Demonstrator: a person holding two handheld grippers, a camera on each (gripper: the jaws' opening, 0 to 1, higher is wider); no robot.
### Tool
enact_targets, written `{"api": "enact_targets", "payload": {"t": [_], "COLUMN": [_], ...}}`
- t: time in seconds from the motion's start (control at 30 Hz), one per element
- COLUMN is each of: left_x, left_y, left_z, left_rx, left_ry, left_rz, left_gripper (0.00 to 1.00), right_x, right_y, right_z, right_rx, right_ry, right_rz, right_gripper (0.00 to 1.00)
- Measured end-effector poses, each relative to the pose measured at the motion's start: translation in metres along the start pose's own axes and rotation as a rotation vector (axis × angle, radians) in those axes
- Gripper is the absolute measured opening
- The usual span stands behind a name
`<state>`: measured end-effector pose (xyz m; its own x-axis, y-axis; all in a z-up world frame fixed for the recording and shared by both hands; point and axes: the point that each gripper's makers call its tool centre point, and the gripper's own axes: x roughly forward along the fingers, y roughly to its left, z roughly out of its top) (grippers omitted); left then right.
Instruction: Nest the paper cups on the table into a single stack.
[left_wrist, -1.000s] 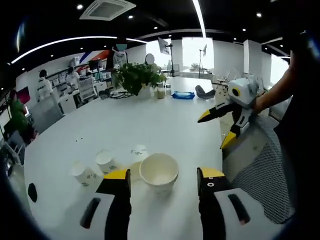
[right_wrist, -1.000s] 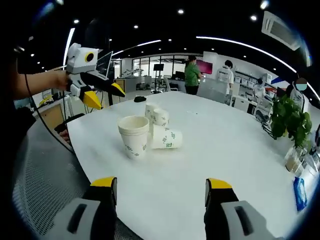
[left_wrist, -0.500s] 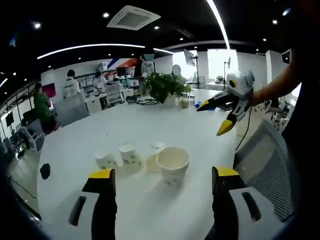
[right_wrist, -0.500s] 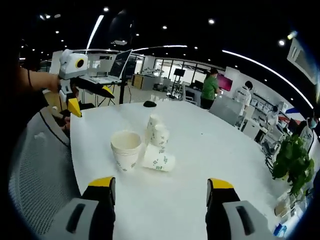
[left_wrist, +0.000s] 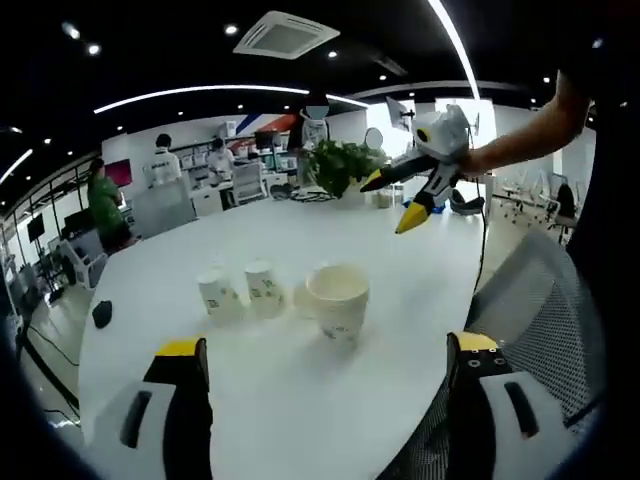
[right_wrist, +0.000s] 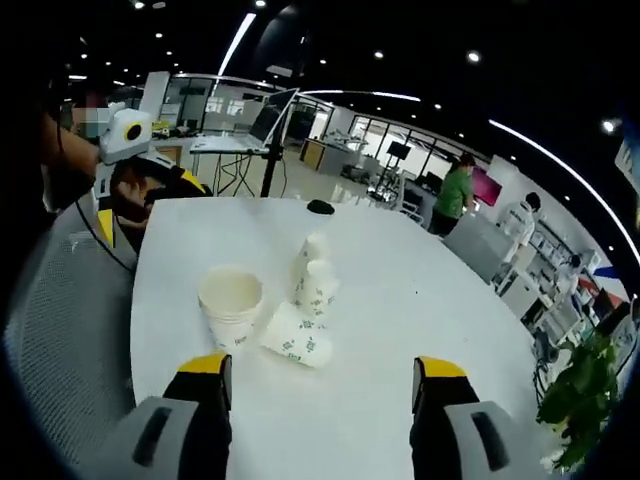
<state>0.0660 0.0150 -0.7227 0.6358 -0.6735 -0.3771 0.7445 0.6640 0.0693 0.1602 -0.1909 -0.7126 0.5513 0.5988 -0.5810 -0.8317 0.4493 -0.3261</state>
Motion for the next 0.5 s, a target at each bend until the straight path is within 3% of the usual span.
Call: {"api": "enact_targets", "payload": {"t": [0.2,0.27,0.33,0.5], "left_x": [0.000,0.002,0.004,0.005], "left_y": [0.006,0.003,-0.002,-0.009], "left_z": [-0.015,-0.020,-0.016,-0.010], "left_rx": [-0.036,-0.022,0.013,-0.011], "left_ry": [-0.024,-0.003,0.003,-0.028], "left_rz": [0.039,0.043,0.043,0.020], "left_gripper": [0.98,0.98,0.97,0.97], "right_x": [0.015,0.022,0.028,0.043], "right_y": [-0.004,-0.007,-0.007,-0.006], "right_z": [0.003,0.004,0.005,0.002], "right_rx": [-0.137,-0.207,-0.254,-0.349], "right_ry": [0.034,0.045,0.052,0.083], "right_rz": [0.069,0.085,0.104,0.157], "right_gripper": [0.72,0.70,0.69,0.66]}}
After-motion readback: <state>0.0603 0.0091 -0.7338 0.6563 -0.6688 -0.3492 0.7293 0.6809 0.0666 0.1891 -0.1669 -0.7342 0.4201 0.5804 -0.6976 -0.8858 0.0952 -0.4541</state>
